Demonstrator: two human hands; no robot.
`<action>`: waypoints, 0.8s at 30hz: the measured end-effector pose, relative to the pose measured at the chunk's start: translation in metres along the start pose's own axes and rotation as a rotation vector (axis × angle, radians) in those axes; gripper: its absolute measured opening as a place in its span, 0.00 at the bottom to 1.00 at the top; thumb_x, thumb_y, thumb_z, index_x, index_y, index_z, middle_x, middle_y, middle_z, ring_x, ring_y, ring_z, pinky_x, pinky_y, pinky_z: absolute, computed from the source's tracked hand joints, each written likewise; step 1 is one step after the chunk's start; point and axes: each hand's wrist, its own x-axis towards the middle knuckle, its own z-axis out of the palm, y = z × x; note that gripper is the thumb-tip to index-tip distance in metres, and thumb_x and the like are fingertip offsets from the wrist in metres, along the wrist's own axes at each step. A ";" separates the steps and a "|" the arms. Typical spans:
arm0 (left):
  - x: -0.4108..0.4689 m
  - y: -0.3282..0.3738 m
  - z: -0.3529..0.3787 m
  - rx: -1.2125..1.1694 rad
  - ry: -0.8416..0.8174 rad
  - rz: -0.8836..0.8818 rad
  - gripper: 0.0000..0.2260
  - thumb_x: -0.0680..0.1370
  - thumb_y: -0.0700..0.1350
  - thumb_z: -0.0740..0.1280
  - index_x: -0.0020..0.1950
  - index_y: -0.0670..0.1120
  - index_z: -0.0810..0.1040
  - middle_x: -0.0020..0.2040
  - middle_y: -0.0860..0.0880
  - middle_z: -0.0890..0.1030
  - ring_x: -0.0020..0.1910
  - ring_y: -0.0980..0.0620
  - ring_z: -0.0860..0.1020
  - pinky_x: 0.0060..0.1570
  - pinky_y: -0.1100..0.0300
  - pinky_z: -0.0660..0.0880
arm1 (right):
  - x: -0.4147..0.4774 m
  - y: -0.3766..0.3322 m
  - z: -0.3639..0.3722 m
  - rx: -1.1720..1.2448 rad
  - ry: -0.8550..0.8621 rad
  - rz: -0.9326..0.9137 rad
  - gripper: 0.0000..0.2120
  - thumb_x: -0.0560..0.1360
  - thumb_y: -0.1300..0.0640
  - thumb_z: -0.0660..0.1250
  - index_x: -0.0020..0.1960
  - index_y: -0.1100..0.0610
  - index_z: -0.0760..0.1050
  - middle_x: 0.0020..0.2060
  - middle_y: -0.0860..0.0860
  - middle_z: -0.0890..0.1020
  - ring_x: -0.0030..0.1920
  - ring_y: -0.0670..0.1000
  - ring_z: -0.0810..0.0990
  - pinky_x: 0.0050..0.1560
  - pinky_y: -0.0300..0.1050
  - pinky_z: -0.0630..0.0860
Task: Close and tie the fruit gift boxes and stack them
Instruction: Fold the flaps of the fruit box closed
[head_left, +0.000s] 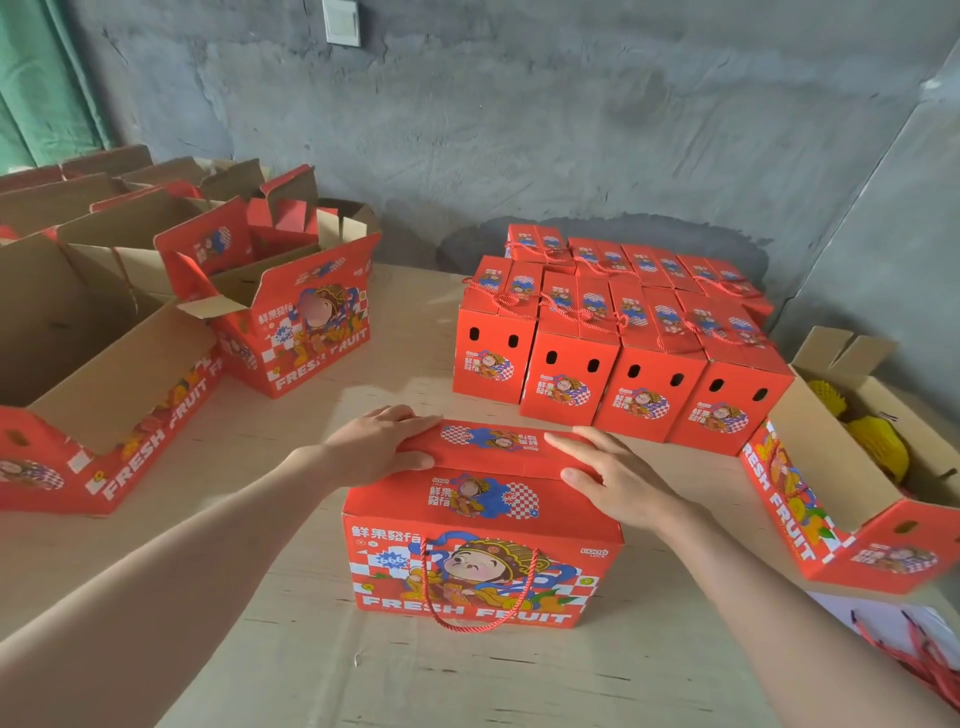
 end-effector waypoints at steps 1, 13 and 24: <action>0.000 0.000 0.001 0.007 0.005 -0.003 0.28 0.78 0.63 0.56 0.77 0.58 0.54 0.72 0.50 0.64 0.70 0.48 0.63 0.67 0.54 0.62 | 0.000 0.000 0.001 -0.003 0.015 -0.005 0.22 0.81 0.44 0.56 0.72 0.33 0.57 0.75 0.44 0.58 0.75 0.46 0.55 0.69 0.48 0.60; -0.001 0.002 0.009 0.028 0.036 -0.050 0.28 0.78 0.64 0.54 0.76 0.61 0.52 0.74 0.51 0.60 0.73 0.48 0.59 0.69 0.49 0.63 | -0.003 -0.002 0.007 -0.019 0.048 -0.007 0.21 0.81 0.46 0.55 0.73 0.34 0.58 0.76 0.45 0.57 0.75 0.46 0.52 0.71 0.49 0.59; -0.003 0.004 0.011 0.056 0.076 -0.044 0.27 0.79 0.63 0.54 0.77 0.60 0.53 0.73 0.52 0.62 0.72 0.50 0.60 0.68 0.52 0.64 | 0.011 -0.032 0.013 -0.304 -0.015 0.063 0.25 0.79 0.36 0.46 0.75 0.34 0.44 0.77 0.56 0.51 0.77 0.56 0.46 0.74 0.55 0.40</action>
